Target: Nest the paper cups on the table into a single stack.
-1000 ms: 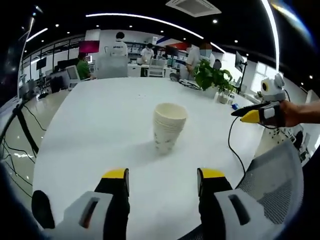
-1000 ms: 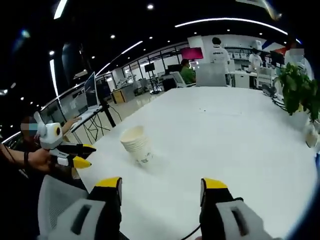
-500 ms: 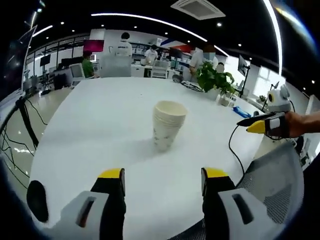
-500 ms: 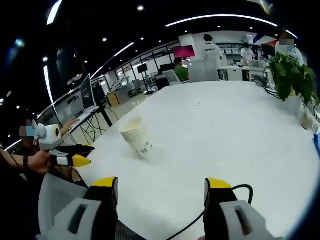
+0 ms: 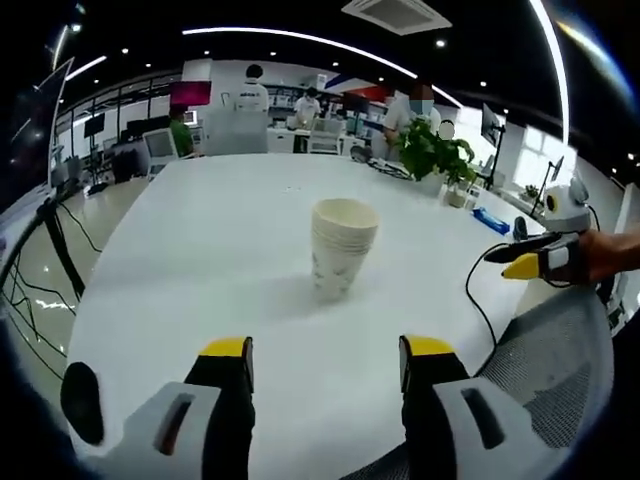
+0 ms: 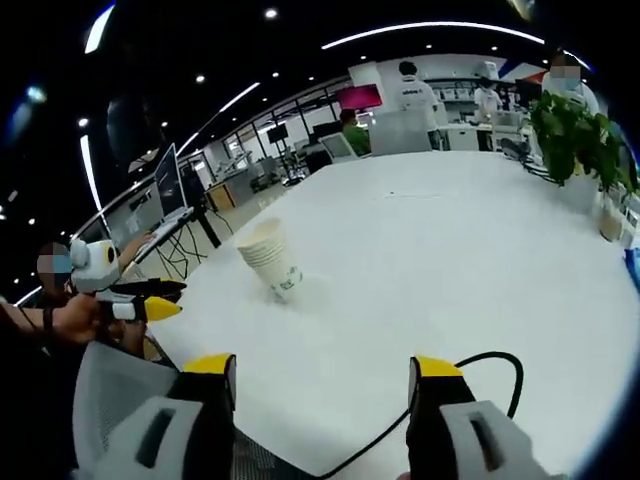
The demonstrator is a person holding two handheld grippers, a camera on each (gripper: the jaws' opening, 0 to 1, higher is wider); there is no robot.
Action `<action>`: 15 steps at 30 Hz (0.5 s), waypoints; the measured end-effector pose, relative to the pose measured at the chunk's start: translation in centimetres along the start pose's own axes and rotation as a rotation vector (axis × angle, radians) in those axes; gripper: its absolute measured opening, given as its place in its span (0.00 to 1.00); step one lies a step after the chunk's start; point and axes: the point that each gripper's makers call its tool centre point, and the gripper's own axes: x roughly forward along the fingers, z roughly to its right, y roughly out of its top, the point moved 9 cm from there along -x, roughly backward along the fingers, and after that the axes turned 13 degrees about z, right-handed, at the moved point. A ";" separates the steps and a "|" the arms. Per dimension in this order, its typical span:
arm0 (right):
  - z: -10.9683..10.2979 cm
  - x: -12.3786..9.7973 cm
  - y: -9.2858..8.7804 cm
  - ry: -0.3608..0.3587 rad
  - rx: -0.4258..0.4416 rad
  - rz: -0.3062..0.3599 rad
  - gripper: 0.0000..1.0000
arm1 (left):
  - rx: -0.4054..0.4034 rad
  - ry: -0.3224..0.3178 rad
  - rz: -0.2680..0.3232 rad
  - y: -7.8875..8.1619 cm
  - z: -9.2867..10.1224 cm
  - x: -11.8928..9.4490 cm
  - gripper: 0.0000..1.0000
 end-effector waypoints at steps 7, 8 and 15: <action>-0.1 0.0 -0.1 0.000 -0.002 0.008 0.71 | 0.019 -0.012 -0.010 0.1 0.5 -0.1 0.59; 0.1 0.0 -0.1 -0.006 0.001 0.010 0.71 | 0.017 -0.014 -0.009 0.1 0.5 -0.1 0.59; -0.2 -0.3 0.3 -0.010 -0.001 0.016 0.71 | -0.013 -0.001 0.010 0.5 0.2 -0.1 0.58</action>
